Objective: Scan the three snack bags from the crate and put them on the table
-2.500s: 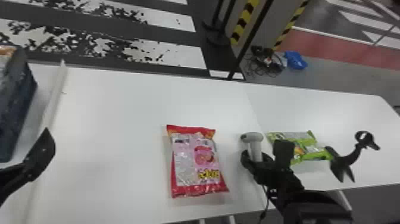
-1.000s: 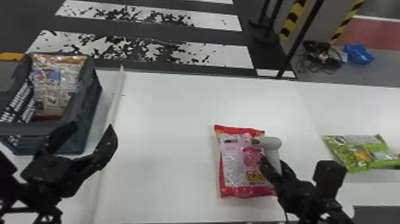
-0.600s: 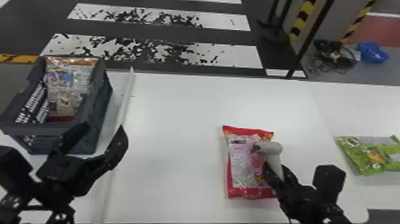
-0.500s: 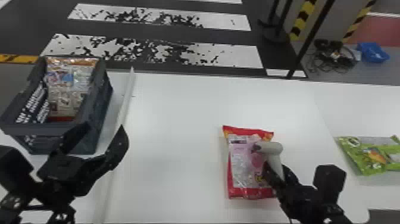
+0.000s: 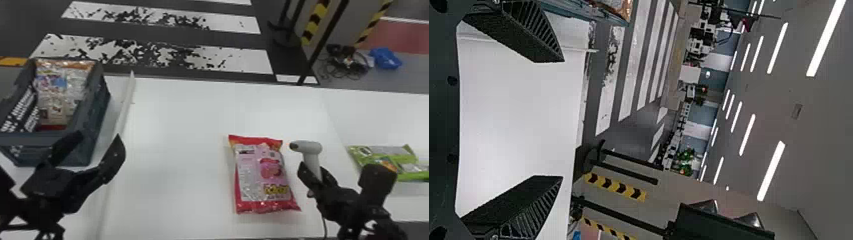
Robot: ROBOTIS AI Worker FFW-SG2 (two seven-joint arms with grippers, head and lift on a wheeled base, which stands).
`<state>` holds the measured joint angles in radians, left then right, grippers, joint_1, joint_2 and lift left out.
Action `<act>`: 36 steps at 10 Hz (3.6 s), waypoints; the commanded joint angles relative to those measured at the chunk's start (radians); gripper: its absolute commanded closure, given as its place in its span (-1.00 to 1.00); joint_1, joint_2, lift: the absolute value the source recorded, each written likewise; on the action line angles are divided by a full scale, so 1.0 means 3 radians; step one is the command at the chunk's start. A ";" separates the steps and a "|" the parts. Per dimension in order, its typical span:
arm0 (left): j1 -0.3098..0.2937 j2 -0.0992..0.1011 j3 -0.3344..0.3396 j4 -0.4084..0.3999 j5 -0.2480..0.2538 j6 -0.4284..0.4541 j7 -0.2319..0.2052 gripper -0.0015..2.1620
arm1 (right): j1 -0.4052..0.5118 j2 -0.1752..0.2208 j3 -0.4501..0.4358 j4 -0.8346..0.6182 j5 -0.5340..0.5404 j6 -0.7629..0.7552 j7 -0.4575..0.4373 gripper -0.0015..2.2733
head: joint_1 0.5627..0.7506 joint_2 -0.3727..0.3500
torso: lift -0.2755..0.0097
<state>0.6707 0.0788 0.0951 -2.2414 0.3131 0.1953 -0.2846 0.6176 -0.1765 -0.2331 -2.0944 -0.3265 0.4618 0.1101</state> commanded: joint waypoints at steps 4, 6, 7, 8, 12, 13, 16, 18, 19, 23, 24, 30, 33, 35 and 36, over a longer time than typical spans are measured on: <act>0.0030 -0.0002 -0.0005 -0.0015 0.0004 0.0001 -0.0023 -0.97 | -0.0479 -0.0122 -0.0379 0.0702 -0.0057 0.0268 0.0083 0.97 | 0.41 -0.70 | 0.27; 0.0030 -0.0002 -0.0015 -0.0025 0.0004 0.0001 -0.0023 -0.97 | -0.0550 -0.0133 -0.0374 0.0938 -0.0011 0.0156 0.0103 0.97 | 0.41 -0.81 | 0.27; 0.0030 -0.0002 -0.0020 -0.0035 0.0004 0.0001 -0.0023 -0.97 | -0.0576 -0.0148 -0.0379 0.0984 -0.0011 0.0146 0.0103 0.97 | 0.41 -0.85 | 0.27; 0.0035 0.0003 -0.0020 -0.0045 0.0004 0.0001 -0.0023 -0.97 | -0.0586 -0.0179 -0.0384 0.1009 -0.0011 0.0156 0.0103 0.69 | 0.41 -0.87 | 0.27; 0.0040 -0.0002 -0.0031 -0.0050 0.0004 0.0001 -0.0038 -0.97 | -0.0617 -0.0245 -0.0399 0.1024 0.0020 0.0197 0.0113 -0.99 | 0.41 -0.92 | 0.27; 0.0040 -0.0002 -0.0026 -0.0050 -0.0001 0.0001 -0.0038 -0.97 | -0.0576 -0.0240 -0.0476 0.0866 -0.0016 0.0207 0.0119 -0.96 | 0.41 -0.93 | 0.27; 0.0040 -0.0007 -0.0031 -0.0050 -0.0001 0.0001 -0.0043 -0.97 | -0.0540 -0.0235 -0.0731 0.0119 -0.0190 0.1301 0.0778 -0.92 | 0.41 -0.90 | 0.27; 0.0045 -0.0002 -0.0031 -0.0050 -0.0006 0.0001 -0.0048 -0.97 | -0.0801 -0.0240 -0.0747 0.0104 -0.0144 0.2027 0.1530 -0.89 | 0.41 -0.72 | 0.27; 0.0060 0.0003 -0.0026 -0.0050 -0.0006 0.0001 -0.0054 -0.97 | -0.0888 -0.0250 -0.0655 0.0171 -0.0052 0.2079 0.1688 -0.88 | 0.41 -0.61 | 0.27; 0.0096 0.0014 -0.0005 -0.0086 -0.0011 -0.0009 -0.0059 -0.97 | -0.1286 -0.0378 -0.0246 0.0753 0.0204 0.2242 0.2087 -0.88 | 0.41 -0.41 | 0.27; 0.0101 0.0014 -0.0005 -0.0086 -0.0011 -0.0009 -0.0059 -0.97 | -0.1358 -0.0393 -0.0138 0.0881 0.0347 0.2222 0.2159 -0.88 | 0.41 -0.37 | 0.27; 0.0101 0.0003 -0.0005 -0.0076 -0.0016 -0.0009 -0.0059 -0.97 | -0.1363 -0.0455 0.0087 0.0932 0.0567 0.2027 0.2368 0.97 | 0.41 -0.30 | 0.27; 0.0096 0.0008 0.0005 -0.0071 -0.0016 -0.0009 -0.0059 -0.97 | -0.1169 -0.0373 -0.0133 0.0426 0.0291 0.2068 0.2307 0.97 | 0.41 -0.27 | 0.27; 0.0096 -0.0002 0.0000 -0.0071 -0.0026 -0.0009 -0.0059 -0.97 | -0.1159 -0.0138 -0.0645 0.0263 -0.0399 0.1864 0.1934 0.97 | 0.41 -0.24 | 0.27; 0.0101 0.0003 0.0000 -0.0066 -0.0026 0.0001 -0.0059 -0.97 | -0.1251 -0.0041 -0.0859 0.0298 -0.0803 0.1598 0.1540 0.97 | 0.41 -0.26 | 0.27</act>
<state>0.6996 0.0787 0.0952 -2.2617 0.3054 0.1939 -0.3022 0.2576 -0.2080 -0.4470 -2.0107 -0.4911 0.9891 0.5812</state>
